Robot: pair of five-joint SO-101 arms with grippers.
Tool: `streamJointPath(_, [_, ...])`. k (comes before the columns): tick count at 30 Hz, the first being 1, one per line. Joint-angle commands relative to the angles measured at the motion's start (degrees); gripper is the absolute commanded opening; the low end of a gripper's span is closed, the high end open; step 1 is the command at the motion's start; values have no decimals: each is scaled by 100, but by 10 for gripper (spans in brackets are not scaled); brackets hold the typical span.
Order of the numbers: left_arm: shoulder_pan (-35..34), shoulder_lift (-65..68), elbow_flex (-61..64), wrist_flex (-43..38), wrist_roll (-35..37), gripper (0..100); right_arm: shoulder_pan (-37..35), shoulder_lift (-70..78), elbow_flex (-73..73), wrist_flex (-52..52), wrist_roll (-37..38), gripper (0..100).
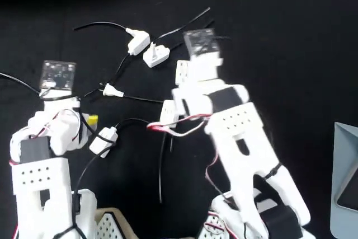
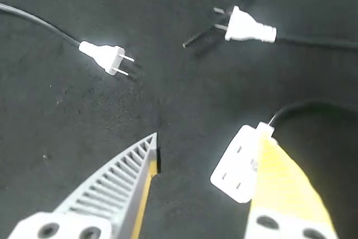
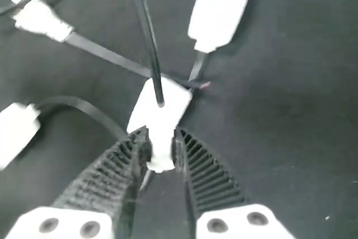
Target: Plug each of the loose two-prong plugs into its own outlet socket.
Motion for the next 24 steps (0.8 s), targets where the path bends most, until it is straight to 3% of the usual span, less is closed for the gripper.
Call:
streamJointPath(1, [-31,-264,-233,-185,844,272,-677,-189,-576,554,53,11])
streamJointPath(10, [-13,-659,154,-686,1169,272,-2013,-1771,-479,1081,396,11])
streamJointPath(16, [848,-1275,154,-255,1178,272,-2497,-2721,365,527,993,11])
streamJointPath(24, [1745,-2110,110,264,1442,272,-2699,-2756,752,396,1204,11])
